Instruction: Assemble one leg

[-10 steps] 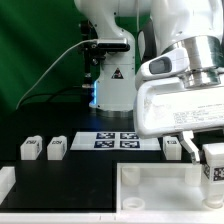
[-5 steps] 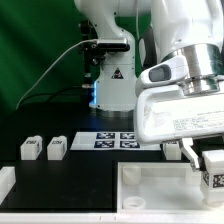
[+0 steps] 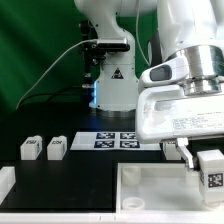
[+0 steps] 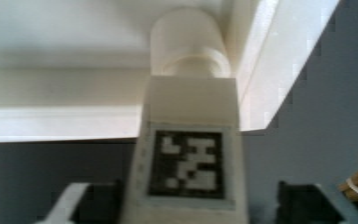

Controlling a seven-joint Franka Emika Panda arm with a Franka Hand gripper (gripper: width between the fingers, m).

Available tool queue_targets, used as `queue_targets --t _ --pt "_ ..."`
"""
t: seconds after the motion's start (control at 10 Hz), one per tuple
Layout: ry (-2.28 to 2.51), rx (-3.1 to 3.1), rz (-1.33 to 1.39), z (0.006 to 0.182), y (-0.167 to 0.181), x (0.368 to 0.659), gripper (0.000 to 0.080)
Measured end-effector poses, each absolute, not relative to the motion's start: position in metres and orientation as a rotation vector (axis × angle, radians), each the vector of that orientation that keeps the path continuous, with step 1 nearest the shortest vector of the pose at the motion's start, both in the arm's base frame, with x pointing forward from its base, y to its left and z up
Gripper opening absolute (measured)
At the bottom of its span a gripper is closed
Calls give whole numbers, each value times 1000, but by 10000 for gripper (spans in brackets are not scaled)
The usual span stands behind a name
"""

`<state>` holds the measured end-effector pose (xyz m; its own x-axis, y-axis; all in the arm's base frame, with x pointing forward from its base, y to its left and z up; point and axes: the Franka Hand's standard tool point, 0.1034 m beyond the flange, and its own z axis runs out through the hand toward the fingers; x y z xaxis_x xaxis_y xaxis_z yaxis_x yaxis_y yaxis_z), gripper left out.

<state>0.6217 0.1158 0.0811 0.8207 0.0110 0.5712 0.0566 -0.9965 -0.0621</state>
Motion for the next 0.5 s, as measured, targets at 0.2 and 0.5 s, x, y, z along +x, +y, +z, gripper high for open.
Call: queue_targets --t 0.2,0.5 --pt "-55 -2925 -917 81 116 622 621" --pt "-55 -2925 -917 81 116 622 648"
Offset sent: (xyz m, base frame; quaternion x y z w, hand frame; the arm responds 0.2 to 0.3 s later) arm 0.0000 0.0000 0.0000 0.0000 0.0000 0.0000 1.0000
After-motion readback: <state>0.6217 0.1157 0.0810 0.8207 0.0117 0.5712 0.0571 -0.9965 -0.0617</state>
